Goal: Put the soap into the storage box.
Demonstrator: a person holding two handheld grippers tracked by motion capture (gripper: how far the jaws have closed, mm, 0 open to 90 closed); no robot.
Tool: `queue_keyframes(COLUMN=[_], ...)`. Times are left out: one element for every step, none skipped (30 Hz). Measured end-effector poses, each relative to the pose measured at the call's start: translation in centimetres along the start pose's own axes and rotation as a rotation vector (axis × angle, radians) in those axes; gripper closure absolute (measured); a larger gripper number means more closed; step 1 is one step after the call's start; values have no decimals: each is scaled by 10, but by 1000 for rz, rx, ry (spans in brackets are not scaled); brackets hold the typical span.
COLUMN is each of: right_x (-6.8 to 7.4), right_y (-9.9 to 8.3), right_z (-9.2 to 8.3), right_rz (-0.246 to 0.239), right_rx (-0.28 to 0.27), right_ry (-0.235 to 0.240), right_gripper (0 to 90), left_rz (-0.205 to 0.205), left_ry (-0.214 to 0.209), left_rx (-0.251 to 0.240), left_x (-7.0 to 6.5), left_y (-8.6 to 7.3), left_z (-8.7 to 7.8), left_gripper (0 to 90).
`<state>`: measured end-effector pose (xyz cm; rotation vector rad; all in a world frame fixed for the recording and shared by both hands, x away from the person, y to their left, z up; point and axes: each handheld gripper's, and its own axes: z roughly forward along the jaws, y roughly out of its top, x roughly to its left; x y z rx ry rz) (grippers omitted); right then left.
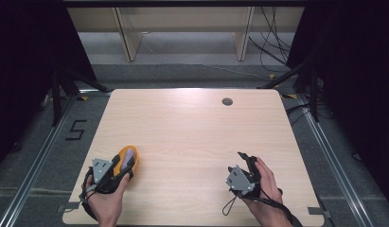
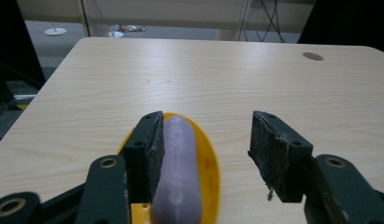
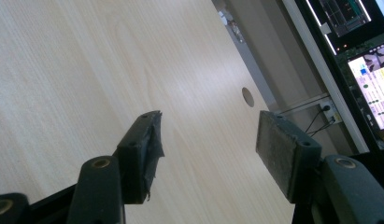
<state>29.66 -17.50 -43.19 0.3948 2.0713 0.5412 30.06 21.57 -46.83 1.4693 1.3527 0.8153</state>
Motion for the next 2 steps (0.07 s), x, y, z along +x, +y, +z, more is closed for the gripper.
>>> queue_keyframes(right_x=[-1,-1], right_y=[0,-1], right_z=[0,0], right_rz=[-5,-10], right_rx=[0,4], right_ry=[-3,-3], right_gripper=[412,412], left_rz=[-1,-1], left_ry=[-6,-6], left_rx=[-8,-8], left_x=[-2,-2], left_y=[0,0], left_z=[-1,-1], left_gripper=[443,442])
